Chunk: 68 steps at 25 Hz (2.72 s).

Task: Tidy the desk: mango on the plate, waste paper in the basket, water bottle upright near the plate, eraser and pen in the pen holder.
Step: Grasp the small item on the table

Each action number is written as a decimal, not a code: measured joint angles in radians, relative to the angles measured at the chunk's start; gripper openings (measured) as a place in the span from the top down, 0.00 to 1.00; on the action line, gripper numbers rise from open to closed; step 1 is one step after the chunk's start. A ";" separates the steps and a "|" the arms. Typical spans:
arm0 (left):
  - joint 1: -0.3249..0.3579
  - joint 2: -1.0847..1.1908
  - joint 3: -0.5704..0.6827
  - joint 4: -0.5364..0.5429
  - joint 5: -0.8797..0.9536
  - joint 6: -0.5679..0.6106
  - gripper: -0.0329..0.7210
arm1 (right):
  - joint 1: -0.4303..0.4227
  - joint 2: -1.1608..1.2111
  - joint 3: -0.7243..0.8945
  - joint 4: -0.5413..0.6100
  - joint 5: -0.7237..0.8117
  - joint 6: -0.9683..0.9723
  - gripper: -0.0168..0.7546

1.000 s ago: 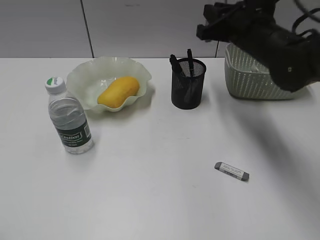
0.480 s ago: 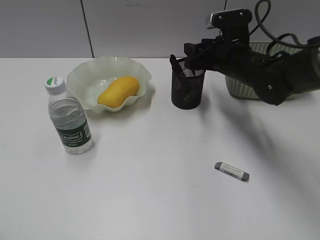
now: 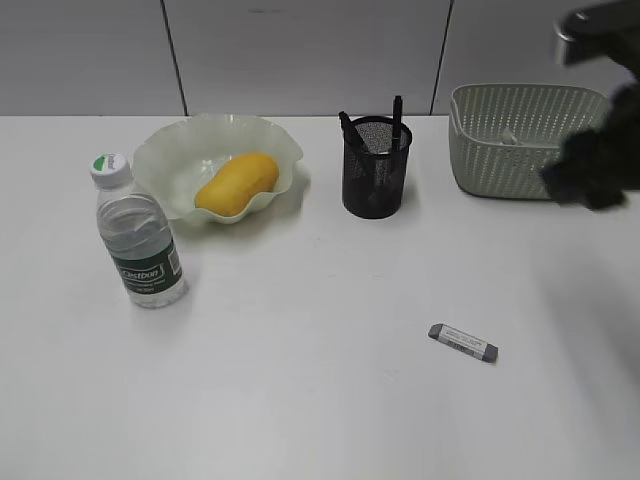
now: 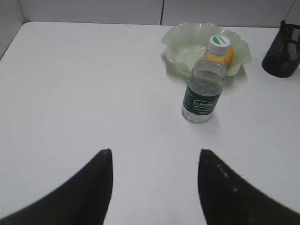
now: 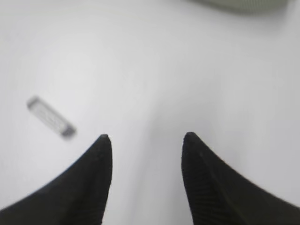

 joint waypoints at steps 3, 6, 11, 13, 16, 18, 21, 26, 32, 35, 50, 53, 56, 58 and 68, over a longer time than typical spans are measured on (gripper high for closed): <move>0.000 0.048 0.000 -0.024 0.000 0.016 0.38 | 0.000 -0.264 0.126 0.036 0.252 -0.001 0.48; 0.000 0.131 0.000 -0.078 -0.006 0.104 0.39 | 0.000 -0.561 0.230 0.111 0.378 -0.051 0.49; 0.000 0.318 -0.028 -0.195 -0.055 0.253 0.45 | 0.000 -0.988 0.317 0.204 0.464 -0.119 0.49; 0.000 0.406 -0.060 -0.244 -0.116 0.358 0.47 | 0.000 -1.125 0.321 0.215 0.465 -0.132 0.49; 0.000 0.545 -0.080 -0.321 -0.218 0.517 0.48 | 0.000 -1.272 0.327 0.231 0.458 -0.147 0.49; 0.000 0.651 -0.088 -0.430 -0.269 0.650 0.49 | 0.000 -1.332 0.342 0.248 0.440 -0.150 0.49; -0.048 0.859 -0.127 -0.629 -0.303 0.943 0.49 | 0.000 -1.346 0.353 0.248 0.425 -0.156 0.49; -0.308 1.168 -0.266 -0.650 -0.440 1.239 0.49 | 0.000 -1.346 0.356 0.258 0.413 -0.162 0.52; -0.603 1.603 -0.539 -0.491 -0.580 1.279 0.49 | 0.000 -1.346 0.356 0.260 0.410 -0.164 0.56; -0.652 1.822 -0.709 -0.480 -0.514 1.284 0.49 | 0.000 -1.346 0.356 0.260 0.410 -0.164 0.57; -0.686 2.267 -1.121 -0.515 -0.439 1.383 0.49 | 0.000 -1.346 0.356 0.260 0.408 -0.165 0.57; -0.686 2.300 -1.124 -0.523 -0.456 1.383 0.49 | 0.000 -1.346 0.356 0.260 0.408 -0.165 0.57; -0.686 2.320 -1.124 -0.539 -0.483 1.383 0.49 | 0.000 -1.346 0.356 0.260 0.408 -0.165 0.57; -0.686 2.325 -1.124 -0.544 -0.493 1.383 0.51 | 0.000 -1.346 0.356 0.260 0.408 -0.165 0.57; -0.677 2.305 -1.124 -0.636 -0.491 1.278 0.78 | 0.000 -1.346 0.356 0.260 0.408 -0.165 0.57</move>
